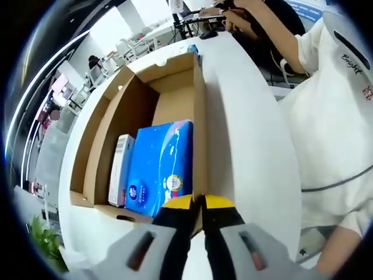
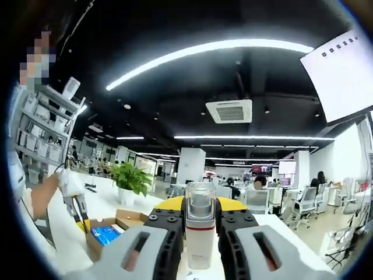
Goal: Operate the shoe box by opening the lid, removing the specified soft item, and placing it in the target area until the item is outside and the box remains undamaged.
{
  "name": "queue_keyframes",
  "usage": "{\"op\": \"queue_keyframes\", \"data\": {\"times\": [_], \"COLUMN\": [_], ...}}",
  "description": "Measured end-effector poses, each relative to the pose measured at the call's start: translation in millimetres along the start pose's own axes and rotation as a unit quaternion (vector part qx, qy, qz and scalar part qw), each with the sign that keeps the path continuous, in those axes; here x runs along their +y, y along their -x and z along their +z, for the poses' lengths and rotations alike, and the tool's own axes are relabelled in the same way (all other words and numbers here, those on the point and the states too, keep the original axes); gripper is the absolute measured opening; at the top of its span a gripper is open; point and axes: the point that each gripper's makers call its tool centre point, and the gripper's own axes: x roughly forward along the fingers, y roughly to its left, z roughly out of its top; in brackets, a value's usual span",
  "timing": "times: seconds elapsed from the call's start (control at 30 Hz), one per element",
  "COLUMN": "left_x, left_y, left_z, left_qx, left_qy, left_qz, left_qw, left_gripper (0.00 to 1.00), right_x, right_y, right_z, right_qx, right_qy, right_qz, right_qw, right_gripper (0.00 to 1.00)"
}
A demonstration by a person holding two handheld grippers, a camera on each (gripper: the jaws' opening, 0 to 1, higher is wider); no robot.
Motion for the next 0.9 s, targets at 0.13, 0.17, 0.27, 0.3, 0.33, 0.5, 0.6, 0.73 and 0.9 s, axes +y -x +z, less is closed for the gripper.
{"op": "queue_keyframes", "data": {"times": [0.13,0.17,0.27,0.3,0.33,0.5,0.6,0.73,0.9], "left_x": [0.1,0.2,0.3,0.3,0.3,0.2,0.3,0.2,0.0], "left_y": [0,0,0,0,0,0,0,0,0], "left_z": [-0.1,-0.1,-0.3,-0.4,-0.4,-0.5,-0.5,-0.6,-0.5], "left_qx": [-0.001,-0.001,0.0,0.0,-0.001,-0.002,-0.003,-0.004,-0.004], "left_qy": [0.001,0.002,0.001,0.001,0.001,0.0,0.0,0.0,-0.001], "left_qz": [0.001,0.0,-0.001,-0.001,-0.001,-0.001,-0.001,-0.002,-0.002], "left_qw": [1.0,1.0,1.0,1.0,1.0,1.0,1.0,1.0,1.0], "left_gripper": [0.05,0.05,0.05,0.05,0.05,0.05,0.05,0.05,0.05], "right_x": [-14,-18,-26,-28,-31,-39,-48,-60,-61], "right_y": [10,12,17,18,20,21,22,25,26], "right_z": [-14.2,-18.0,-22.7,-24.0,-25.1,-35.0,-46.3,-53.9,-55.1], "right_qx": [0.028,0.031,0.029,0.029,0.026,0.03,0.038,0.032,0.034], "right_qy": [0.021,0.026,0.059,0.061,0.06,0.059,0.045,0.035,0.03], "right_qz": [-0.021,-0.023,-0.039,-0.042,-0.045,-0.056,-0.069,-0.086,-0.091], "right_qw": [0.9992,0.9989,0.997,0.9968,0.9968,0.9963,0.9958,0.9951,0.9948], "right_gripper": [0.19,0.19,0.19,0.19,0.19,0.19,0.19,0.19,0.19]}}
